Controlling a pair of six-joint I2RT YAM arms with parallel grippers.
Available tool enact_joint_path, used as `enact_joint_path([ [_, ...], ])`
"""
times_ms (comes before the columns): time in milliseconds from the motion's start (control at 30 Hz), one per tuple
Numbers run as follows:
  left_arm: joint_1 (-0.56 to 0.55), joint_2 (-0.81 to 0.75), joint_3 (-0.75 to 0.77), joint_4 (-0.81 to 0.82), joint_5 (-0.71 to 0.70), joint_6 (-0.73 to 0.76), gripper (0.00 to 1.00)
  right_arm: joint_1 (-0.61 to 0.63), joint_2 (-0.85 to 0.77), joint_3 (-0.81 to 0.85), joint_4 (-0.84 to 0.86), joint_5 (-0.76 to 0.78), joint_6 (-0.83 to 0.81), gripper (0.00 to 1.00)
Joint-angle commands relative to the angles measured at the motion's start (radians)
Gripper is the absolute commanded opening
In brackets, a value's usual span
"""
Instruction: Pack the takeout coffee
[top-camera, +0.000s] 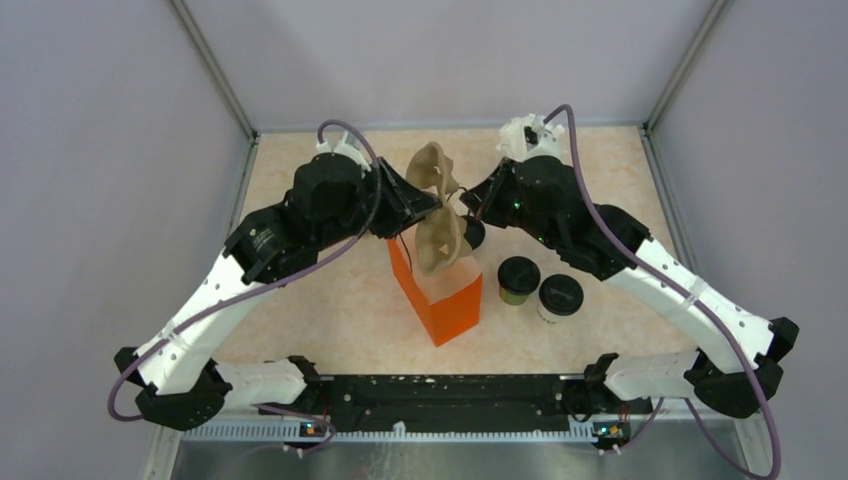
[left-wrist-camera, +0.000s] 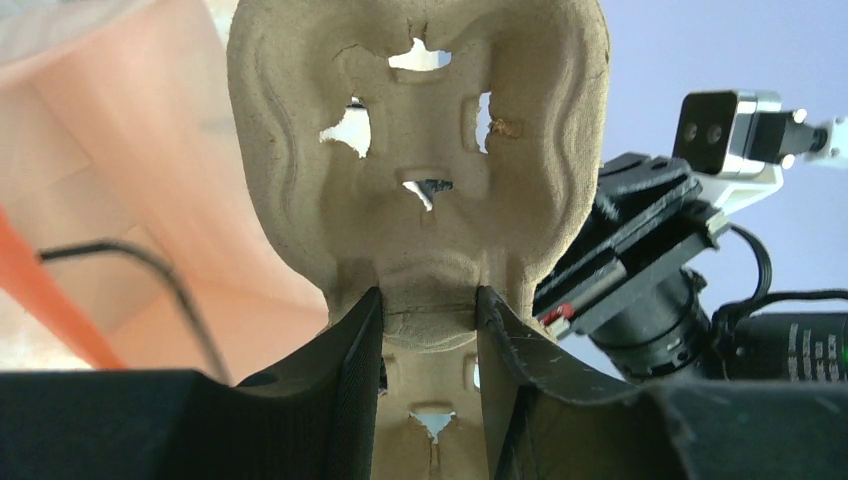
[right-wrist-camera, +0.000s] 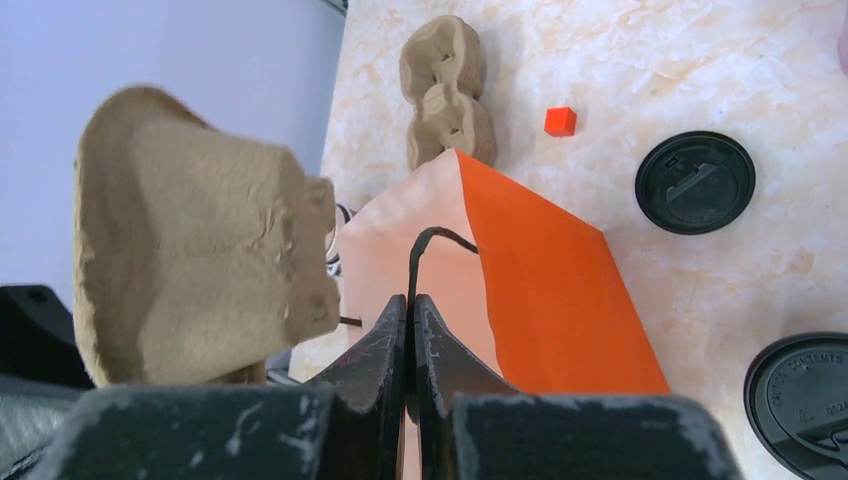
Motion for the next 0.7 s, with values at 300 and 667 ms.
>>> enact_joint_path([
  [300, -0.119, -0.030, -0.015, -0.137, -0.253, -0.113, 0.24, 0.013, -0.055, -0.055, 0.052, 0.001, 0.004, 0.00],
  [667, -0.123, 0.004, -0.040, -0.165, -0.309, -0.164, 0.24, 0.012, -0.073, -0.069, 0.071, 0.011, -0.031, 0.00],
])
